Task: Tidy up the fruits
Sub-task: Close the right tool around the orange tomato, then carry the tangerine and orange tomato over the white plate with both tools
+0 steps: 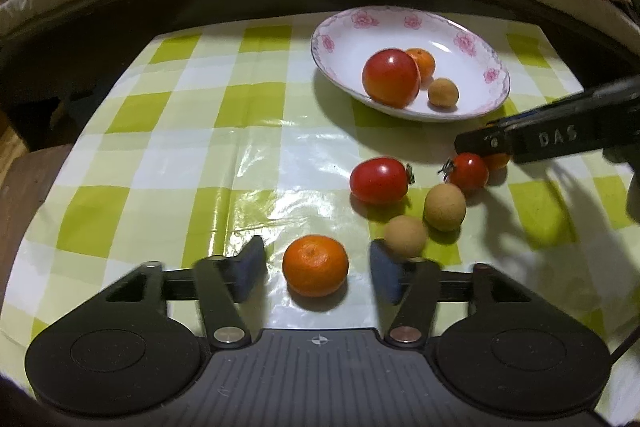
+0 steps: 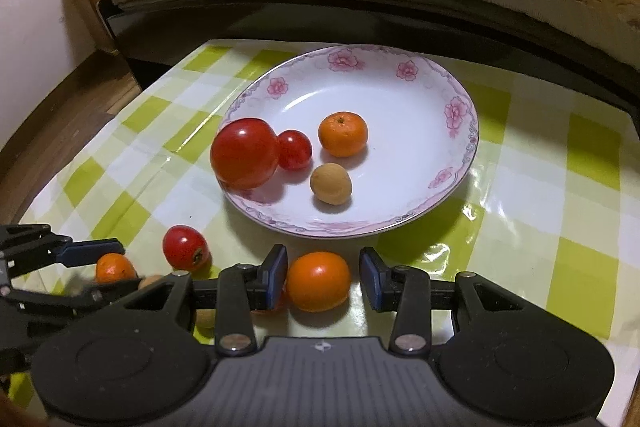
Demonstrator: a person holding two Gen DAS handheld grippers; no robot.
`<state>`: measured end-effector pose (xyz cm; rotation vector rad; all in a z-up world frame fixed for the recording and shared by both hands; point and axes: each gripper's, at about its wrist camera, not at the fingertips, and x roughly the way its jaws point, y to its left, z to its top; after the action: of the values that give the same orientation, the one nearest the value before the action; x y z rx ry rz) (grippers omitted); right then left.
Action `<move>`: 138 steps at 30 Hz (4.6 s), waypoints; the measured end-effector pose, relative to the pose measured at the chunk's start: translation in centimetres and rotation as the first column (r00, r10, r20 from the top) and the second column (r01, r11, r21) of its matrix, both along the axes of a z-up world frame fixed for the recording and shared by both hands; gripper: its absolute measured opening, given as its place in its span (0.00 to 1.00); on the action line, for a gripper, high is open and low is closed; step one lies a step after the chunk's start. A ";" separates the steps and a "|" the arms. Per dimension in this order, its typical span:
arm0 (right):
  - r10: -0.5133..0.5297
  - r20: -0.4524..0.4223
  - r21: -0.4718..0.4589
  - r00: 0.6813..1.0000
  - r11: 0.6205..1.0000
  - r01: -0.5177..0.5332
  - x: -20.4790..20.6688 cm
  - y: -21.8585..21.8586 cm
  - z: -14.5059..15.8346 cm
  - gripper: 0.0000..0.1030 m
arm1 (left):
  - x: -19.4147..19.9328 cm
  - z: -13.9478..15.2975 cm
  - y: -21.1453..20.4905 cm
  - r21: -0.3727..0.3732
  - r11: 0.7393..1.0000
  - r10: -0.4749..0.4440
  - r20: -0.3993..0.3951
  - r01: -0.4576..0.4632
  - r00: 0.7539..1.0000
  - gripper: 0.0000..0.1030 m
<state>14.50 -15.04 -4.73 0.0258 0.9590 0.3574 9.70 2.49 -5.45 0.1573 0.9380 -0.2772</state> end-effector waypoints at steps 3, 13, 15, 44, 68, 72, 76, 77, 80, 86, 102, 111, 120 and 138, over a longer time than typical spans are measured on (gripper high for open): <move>0.003 -0.003 -0.010 1.000 1.000 -0.003 -0.1 0.0 0.1 0.37 | 0.1 0.0 0.3 -0.007 1.000 0.004 0.000 -0.004 1.000 0.63; 0.026 -0.003 -0.076 1.000 0.997 -0.026 -2.3 -0.6 0.3 0.35 | -0.2 0.6 0.5 -0.011 1.000 0.015 -0.010 -0.015 1.000 0.40; 0.026 -0.002 -0.089 1.000 0.996 -0.026 -3.0 -0.9 0.4 0.35 | -0.6 0.7 0.3 0.000 1.000 0.011 -0.009 -0.011 1.000 0.40; 0.131 0.005 -0.204 0.991 0.971 -0.128 -9.3 0.8 0.1 0.36 | -4.3 0.2 -1.5 0.057 0.997 -0.060 0.014 0.059 0.998 0.61; 0.008 -0.010 -0.171 1.000 0.985 -0.009 -13.3 1.2 0.4 0.34 | -7.1 0.7 -3.7 0.083 0.993 -0.087 -0.008 0.088 0.996 0.39; 0.008 -0.010 -0.165 1.000 0.986 -0.010 -14.0 1.6 0.7 0.34 | -7.6 0.9 -3.6 0.072 0.994 -0.087 -0.018 0.088 0.996 0.39; 0.000 -0.003 -0.154 1.000 0.988 0.000 -14.4 1.5 1.1 0.34 | -7.8 1.1 -3.6 0.058 0.995 -0.082 -0.021 0.083 0.996 0.39; -0.003 -0.001 -0.151 1.000 0.989 0.003 -14.5 1.5 1.3 0.34 | -7.8 1.2 -3.5 0.054 0.995 -0.079 -0.021 0.080 0.997 0.39; -0.008 0.000 -0.150 1.000 0.989 0.008 -14.5 1.5 1.5 0.34 | -8.0 1.4 -3.5 0.052 0.996 -0.071 -0.018 0.072 0.997 0.39; -0.009 0.013 -0.146 1.000 0.989 0.010 -14.0 1.8 2.1 0.34 | -7.6 1.8 -3.2 0.041 0.998 -0.043 -0.010 0.043 0.999 0.39; -0.043 0.035 -0.123 0.998 0.991 0.047 -11.2 2.7 3.5 0.34 | -5.8 2.6 -4.2 0.123 0.992 0.011 0.006 -0.012 1.000 0.39; -0.057 0.062 -0.092 0.996 0.994 0.063 -10.2 2.6 4.7 0.34 | -4.6 4.2 -4.6 0.130 0.991 0.011 0.041 -0.016 0.999 0.39; -0.068 0.069 -0.076 0.995 0.994 0.074 -9.3 2.3 5.5 0.34 | -3.5 4.9 -5.1 0.114 0.993 0.000 0.061 -0.007 0.998 0.39; -0.110 0.099 -0.035 0.989 0.993 0.114 -6.0 1.6 6.7 0.35 | 0.2 5.7 -5.5 0.098 0.995 0.007 0.092 -0.016 0.996 0.39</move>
<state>8.49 -13.48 2.01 0.0251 0.8647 0.2331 9.91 -2.98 0.23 0.2537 0.8615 -0.2116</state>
